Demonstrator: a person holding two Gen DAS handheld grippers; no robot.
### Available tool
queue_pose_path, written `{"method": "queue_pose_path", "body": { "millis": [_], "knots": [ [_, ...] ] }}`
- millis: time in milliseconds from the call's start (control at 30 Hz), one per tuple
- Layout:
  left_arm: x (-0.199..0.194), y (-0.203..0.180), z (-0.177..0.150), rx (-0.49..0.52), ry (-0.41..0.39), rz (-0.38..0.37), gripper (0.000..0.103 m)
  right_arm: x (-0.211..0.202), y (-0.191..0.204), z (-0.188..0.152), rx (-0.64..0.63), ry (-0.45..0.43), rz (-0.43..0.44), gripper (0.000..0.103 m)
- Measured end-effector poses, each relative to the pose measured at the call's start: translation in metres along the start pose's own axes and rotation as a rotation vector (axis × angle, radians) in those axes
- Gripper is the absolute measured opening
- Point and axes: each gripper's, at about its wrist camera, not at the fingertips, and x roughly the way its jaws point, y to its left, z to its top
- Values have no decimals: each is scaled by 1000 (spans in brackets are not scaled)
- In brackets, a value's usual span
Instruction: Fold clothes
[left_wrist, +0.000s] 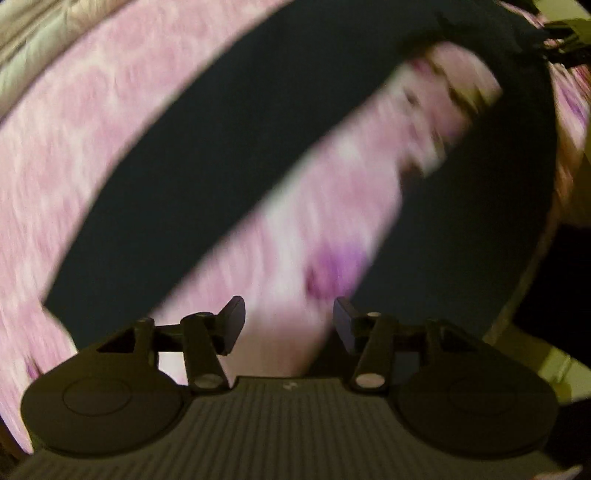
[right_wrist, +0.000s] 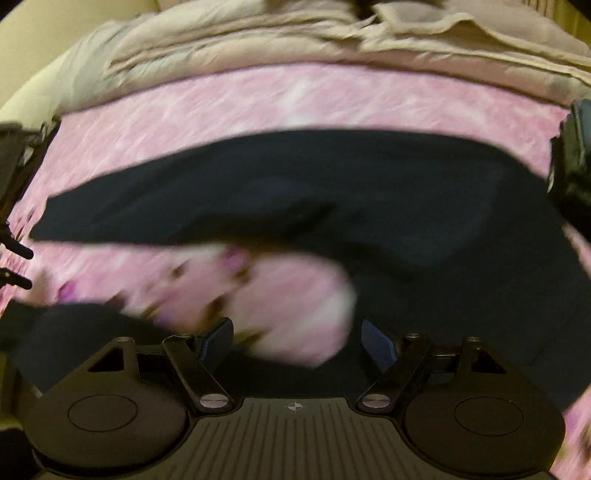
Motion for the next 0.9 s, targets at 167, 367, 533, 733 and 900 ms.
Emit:
{"method": "queue_pose_path", "body": {
  "millis": [167, 367, 533, 733, 900],
  "knots": [
    [1, 14, -63, 18, -15, -57, 53, -3, 84, -55, 172, 52, -38, 80],
    [10, 30, -99, 68, -26, -92, 52, -9, 134, -98, 417, 106, -72, 80],
    [20, 35, -107, 99, 1, -114, 44, -11, 159, -125, 466, 120, -49, 80],
    [28, 27, -107, 186, 41, -137, 37, 1, 189, -151, 559, 97, -2, 80],
    [23, 37, -107, 224, 42, -201, 37, 10, 223, -170, 626, 74, 45, 80]
  ]
}}
